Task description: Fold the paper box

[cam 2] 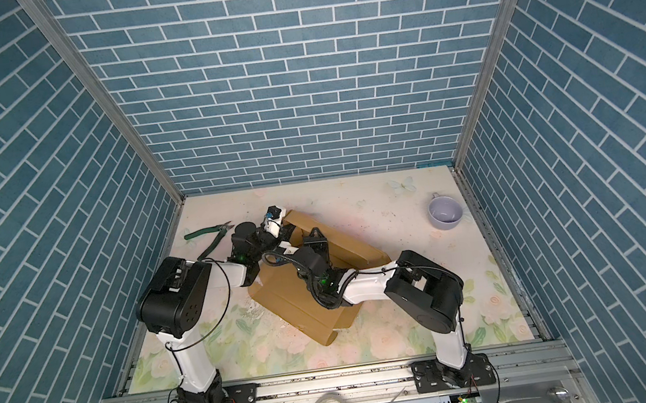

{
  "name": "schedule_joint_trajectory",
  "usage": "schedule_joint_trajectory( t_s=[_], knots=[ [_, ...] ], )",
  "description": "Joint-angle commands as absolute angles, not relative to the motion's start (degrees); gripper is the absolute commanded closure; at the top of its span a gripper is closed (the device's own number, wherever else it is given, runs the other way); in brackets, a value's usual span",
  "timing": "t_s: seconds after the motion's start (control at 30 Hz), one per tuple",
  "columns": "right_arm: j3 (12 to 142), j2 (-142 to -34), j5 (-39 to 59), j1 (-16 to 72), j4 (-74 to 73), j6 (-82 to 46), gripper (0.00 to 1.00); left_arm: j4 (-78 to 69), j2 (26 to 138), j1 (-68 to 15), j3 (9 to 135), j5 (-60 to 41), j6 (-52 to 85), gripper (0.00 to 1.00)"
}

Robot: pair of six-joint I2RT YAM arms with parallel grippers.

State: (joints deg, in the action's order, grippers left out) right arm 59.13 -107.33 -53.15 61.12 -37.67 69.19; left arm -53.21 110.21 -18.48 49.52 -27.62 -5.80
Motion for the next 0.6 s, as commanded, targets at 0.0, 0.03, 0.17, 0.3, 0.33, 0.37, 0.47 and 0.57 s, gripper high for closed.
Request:
schedule_joint_trajectory(
  t_s=[0.0,0.03,0.17,0.3,0.33,0.37,0.47,0.57],
  knots=[
    [57.26,-107.71,-47.22,62.56,-26.55,65.31,1.00,-51.14,109.78,-18.73,51.01,-32.73,-5.54,0.80],
    [57.22,-107.83,-47.06,62.53,-25.95,65.03,1.00,-50.62,109.69,-18.57,51.19,-32.95,-5.58,0.80],
    [57.77,-108.67,-46.93,62.47,-25.93,64.95,1.00,-48.94,109.43,-18.07,51.49,-34.10,-5.98,0.79],
    [58.40,-108.81,-46.49,62.10,-25.27,64.45,1.00,-42.84,108.31,-17.83,52.26,-35.57,-8.23,0.71],
    [58.48,-108.85,-46.49,62.13,-25.27,64.43,1.00,-40.79,108.05,-17.84,52.61,-35.76,-9.22,0.69],
    [58.56,-108.96,-46.37,61.95,-25.27,64.15,1.00,-38.73,107.70,-17.77,52.99,-35.62,-9.99,0.68],
    [58.75,-109.01,-46.41,61.76,-25.62,64.10,1.00,-34.57,106.76,-17.76,53.39,-33.31,-11.74,0.63],
    [58.95,-108.73,-46.30,61.70,-25.93,63.95,1.00,-33.49,105.84,-18.16,52.67,-27.74,-10.92,0.52]
  ],
)
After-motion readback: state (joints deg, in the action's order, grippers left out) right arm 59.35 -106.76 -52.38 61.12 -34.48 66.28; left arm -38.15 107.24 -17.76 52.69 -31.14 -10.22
